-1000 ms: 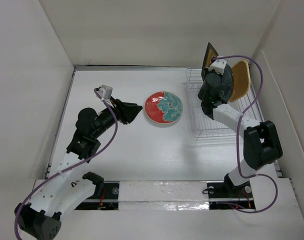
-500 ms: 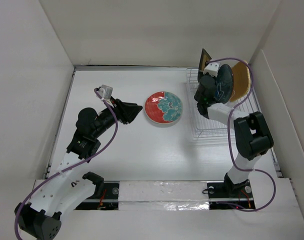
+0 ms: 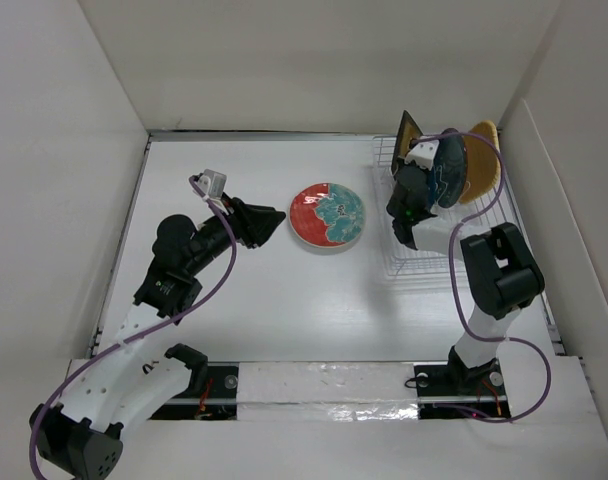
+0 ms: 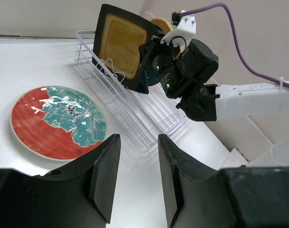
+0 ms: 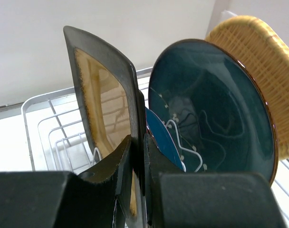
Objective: Load the plates into the dish rack
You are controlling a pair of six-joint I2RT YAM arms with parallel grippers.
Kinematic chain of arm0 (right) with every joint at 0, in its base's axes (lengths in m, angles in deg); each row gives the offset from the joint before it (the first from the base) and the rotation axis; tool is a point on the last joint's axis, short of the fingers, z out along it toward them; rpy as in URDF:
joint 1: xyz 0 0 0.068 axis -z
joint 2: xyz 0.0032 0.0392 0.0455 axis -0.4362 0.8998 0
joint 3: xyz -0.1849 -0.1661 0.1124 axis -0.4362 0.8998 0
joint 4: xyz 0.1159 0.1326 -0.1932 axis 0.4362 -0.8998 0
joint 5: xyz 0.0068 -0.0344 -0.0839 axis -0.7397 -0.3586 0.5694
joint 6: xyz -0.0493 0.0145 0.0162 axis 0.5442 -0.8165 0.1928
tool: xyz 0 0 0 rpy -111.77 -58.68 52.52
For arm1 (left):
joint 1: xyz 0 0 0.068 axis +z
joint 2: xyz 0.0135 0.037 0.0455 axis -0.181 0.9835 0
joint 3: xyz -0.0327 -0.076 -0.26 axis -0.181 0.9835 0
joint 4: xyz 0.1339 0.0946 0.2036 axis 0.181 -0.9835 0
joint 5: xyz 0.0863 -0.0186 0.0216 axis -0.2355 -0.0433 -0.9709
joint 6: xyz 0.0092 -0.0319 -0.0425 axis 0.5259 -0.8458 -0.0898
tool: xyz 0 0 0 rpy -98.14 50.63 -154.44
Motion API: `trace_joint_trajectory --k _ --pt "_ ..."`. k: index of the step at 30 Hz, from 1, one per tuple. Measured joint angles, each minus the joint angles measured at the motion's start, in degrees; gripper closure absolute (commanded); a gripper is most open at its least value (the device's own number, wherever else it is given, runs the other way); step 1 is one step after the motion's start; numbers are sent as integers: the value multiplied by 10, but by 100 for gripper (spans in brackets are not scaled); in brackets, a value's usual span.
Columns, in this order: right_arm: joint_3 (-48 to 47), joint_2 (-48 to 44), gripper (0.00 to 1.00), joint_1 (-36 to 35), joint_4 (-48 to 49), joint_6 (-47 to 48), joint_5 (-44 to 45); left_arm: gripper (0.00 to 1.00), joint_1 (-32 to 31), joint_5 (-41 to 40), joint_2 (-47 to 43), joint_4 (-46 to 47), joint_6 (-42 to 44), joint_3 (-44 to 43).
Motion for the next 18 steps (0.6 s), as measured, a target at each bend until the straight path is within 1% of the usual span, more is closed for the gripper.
trace_joint_trajectory --k 4,5,6,9,10,12,13,15,18 --pt "15 0 100 -5 22 -9 15 66 0 3 5 0 0 0" --pt "17 0 97 -7 25 -10 21 66 0 3 5 0 0 0" --pt "19 0 92 -10 29 -11 26 66 0 4 6 0 0 0" --pt "27 0 83 -17 40 -13 44 66 0 6 6 0 -1 0" --pt "30 0 76 -19 43 -14 51 66 0 7 6 1 -2 0" --pt "37 -2 73 -23 45 -22 63 66 0 9 7 2 -4 0" --pt "40 -5 69 -24 42 -27 66 66 0 10 7 2 -5 0" --pt "41 -11 65 -26 30 -38 72 66 0 12 9 4 -7 0" --pt "41 -28 64 -26 -3 -62 73 66 0 14 12 4 -9 1"
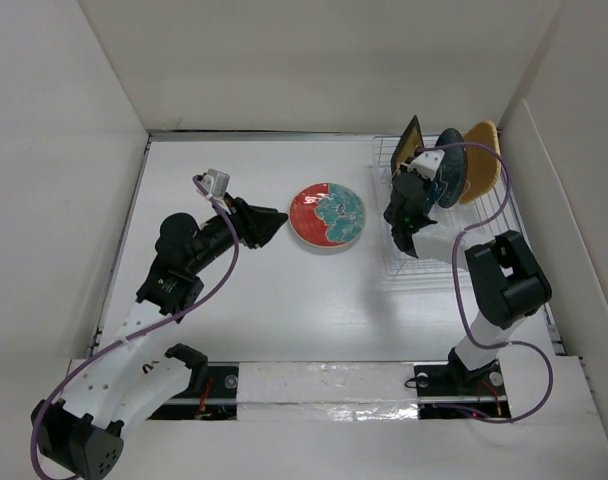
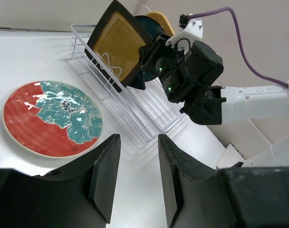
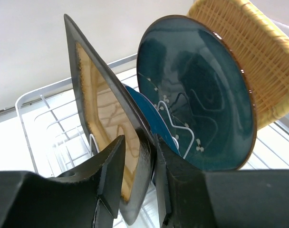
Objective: Load the plates into the dish rack
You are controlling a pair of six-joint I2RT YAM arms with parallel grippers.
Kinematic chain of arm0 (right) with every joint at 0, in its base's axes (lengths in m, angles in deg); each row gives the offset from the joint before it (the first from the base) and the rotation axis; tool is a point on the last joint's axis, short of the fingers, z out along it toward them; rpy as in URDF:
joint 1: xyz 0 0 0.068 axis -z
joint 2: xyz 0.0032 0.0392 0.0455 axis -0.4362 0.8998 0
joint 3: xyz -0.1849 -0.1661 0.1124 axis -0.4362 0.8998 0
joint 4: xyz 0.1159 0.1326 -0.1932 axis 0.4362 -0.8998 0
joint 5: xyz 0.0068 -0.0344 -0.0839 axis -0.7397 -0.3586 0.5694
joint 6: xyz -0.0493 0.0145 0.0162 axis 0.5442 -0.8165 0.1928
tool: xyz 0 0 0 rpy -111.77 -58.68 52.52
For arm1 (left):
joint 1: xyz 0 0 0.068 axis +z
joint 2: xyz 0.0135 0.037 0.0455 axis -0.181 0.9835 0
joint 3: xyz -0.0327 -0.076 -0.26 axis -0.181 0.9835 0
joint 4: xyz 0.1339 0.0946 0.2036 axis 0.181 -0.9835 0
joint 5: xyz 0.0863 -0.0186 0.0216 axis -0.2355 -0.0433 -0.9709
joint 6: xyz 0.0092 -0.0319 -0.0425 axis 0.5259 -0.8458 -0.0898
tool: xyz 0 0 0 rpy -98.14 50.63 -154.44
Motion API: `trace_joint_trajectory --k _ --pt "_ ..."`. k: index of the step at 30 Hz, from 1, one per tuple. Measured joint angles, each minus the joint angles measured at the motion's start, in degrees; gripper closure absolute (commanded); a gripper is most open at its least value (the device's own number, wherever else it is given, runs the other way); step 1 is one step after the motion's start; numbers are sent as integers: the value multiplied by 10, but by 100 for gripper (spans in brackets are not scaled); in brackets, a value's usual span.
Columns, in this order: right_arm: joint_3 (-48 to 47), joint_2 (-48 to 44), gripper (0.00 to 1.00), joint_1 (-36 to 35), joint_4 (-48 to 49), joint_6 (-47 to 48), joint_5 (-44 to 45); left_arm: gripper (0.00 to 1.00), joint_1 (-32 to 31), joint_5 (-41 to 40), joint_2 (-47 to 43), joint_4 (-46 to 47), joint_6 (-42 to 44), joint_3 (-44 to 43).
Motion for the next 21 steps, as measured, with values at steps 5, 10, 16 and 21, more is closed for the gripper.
trace_joint_trajectory --k 5,10,16,21 --pt "-1 -40 63 2 -76 -51 -5 66 0 4 3 3 -5 2" --pt "0 -70 58 12 -126 -98 -31 65 0 14 19 10 -11 2" --pt "2 -114 47 16 -179 -136 -77 76 0 16 78 8 -15 2" --pt "4 -183 46 16 -213 -153 -120 100 15 28 140 7 -30 2"
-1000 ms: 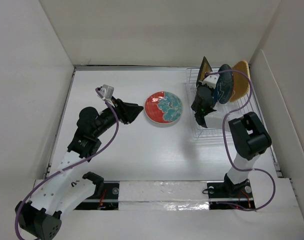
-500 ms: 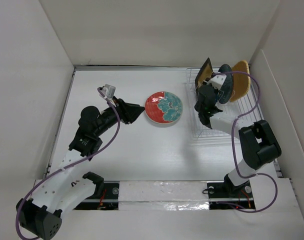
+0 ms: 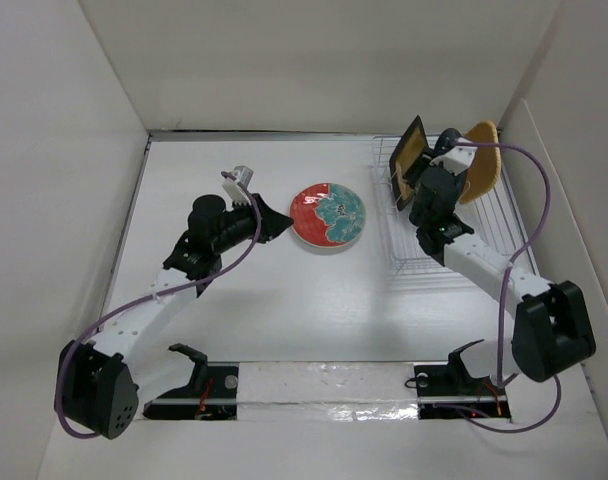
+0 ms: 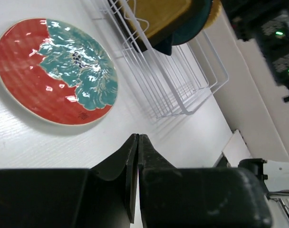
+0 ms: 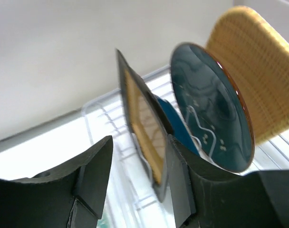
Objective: Load the plates into the dish rack
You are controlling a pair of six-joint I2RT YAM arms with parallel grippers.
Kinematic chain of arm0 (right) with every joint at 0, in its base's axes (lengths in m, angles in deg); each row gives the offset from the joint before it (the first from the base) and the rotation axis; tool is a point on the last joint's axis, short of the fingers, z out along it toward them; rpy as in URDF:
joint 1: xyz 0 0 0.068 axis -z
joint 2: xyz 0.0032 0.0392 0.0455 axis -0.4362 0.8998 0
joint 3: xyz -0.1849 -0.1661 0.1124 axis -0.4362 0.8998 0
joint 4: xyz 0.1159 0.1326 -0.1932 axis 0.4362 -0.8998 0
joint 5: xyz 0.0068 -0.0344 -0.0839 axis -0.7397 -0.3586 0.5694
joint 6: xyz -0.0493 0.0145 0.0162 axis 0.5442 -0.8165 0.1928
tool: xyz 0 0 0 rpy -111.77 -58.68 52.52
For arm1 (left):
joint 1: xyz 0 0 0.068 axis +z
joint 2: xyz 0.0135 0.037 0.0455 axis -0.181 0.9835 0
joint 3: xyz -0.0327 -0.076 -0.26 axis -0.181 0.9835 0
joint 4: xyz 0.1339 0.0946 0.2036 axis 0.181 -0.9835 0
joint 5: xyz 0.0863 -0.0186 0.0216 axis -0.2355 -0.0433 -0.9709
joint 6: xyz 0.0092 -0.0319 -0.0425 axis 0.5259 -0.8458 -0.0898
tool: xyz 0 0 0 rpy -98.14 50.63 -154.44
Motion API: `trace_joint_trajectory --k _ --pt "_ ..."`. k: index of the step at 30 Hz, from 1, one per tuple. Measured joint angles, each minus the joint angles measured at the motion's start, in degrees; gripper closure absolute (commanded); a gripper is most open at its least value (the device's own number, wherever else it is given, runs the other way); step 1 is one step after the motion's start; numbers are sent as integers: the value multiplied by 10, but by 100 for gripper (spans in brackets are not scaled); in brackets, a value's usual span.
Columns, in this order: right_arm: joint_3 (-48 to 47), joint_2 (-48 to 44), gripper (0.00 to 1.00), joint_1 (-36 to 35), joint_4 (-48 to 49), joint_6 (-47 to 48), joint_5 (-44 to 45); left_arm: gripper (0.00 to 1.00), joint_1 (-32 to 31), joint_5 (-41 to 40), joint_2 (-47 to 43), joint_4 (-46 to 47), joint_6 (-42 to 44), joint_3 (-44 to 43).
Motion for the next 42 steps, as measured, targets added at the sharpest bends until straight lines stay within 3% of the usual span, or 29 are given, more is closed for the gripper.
trace_joint_trajectory --k 2,4,10,13,19,22,25,42 --pt "7 -32 67 2 -7 -9 -23 100 4 -2 19 0 -3 0" --pt "21 -64 100 4 -11 -21 -53 100 5 -5 37 1 -6 0" --pt "90 -147 100 10 -9 -64 -154 100 5 -46 112 0 -16 0" --pt "123 -166 100 10 -2 -78 -194 76 5 -72 152 -1 -23 0" --pt "150 -172 97 12 3 -100 -263 72 5 -99 235 -3 -44 -11" --pt "150 -172 95 12 17 -108 -298 57 5 -111 245 -2 -55 -11" --pt "150 -172 94 12 30 -115 -327 51 5 -120 256 2 -64 -23" --pt "158 -167 93 25 42 -122 -368 53 5 -139 495 29 -80 -185"
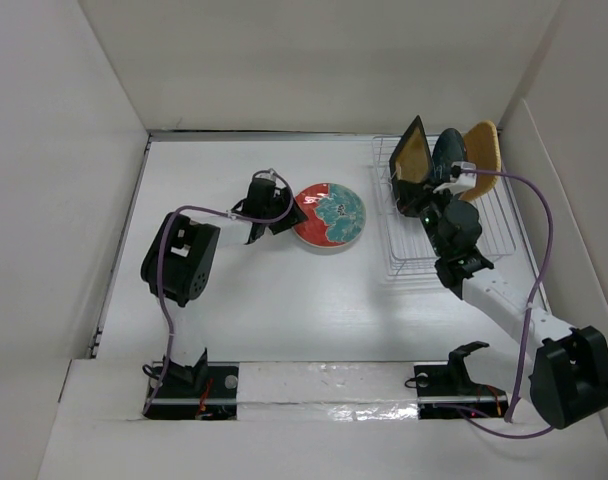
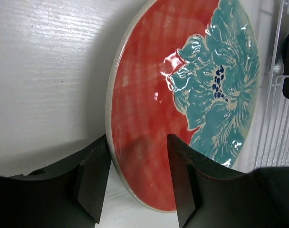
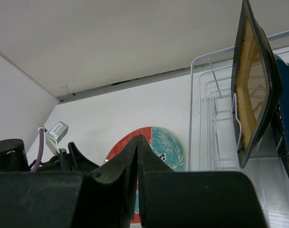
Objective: Load the plates into the dish rack
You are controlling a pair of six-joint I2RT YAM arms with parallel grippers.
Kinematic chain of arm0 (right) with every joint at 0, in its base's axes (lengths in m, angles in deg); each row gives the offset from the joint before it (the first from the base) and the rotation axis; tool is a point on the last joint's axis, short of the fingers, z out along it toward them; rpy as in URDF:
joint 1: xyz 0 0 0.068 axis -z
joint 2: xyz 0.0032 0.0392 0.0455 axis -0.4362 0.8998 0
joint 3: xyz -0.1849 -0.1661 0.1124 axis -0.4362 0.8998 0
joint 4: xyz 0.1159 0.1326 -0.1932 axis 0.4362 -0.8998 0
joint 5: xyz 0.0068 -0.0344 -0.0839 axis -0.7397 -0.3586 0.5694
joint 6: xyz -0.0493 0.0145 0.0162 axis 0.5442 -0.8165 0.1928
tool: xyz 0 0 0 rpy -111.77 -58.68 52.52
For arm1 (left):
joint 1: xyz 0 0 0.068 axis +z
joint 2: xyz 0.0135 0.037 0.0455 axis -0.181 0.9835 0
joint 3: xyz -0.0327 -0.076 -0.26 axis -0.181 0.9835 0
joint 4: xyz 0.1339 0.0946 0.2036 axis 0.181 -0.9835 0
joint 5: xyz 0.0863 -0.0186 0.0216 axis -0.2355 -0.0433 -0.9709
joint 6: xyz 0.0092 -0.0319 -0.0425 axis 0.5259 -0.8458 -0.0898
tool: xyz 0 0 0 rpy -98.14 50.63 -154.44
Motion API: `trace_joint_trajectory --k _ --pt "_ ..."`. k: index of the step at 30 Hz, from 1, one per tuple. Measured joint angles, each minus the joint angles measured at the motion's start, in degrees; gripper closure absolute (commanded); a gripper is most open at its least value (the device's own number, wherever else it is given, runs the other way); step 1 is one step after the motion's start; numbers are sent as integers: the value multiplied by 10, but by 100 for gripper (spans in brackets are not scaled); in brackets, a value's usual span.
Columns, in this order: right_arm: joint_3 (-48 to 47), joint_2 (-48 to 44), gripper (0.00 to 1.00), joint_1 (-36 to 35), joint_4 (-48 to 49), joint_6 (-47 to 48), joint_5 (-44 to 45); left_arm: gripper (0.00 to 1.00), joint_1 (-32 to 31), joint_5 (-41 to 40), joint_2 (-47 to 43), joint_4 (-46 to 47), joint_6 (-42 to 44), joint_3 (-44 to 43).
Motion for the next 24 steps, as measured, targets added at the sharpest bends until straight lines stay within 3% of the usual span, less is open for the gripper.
trace_joint_trajectory --k 7,10,18,21,22,24 --pt "3 -2 93 9 3 -2 -1 68 2 8 27 44 -28 -4" --pt "9 -6 93 9 3 -2 -1 100 4 6 37 60 -40 -3" --pt "12 -20 91 16 3 -2 -4 100 7 21 31 89 -63 14" --pt "13 -22 82 19 2 -1 -13 100 8 13 -19 77 -57 47" --pt "13 -21 73 20 2 0 -21 100 10 8 -46 66 -51 60" --pt "12 -17 63 21 2 4 -43 100 13 0 -111 45 -38 87"
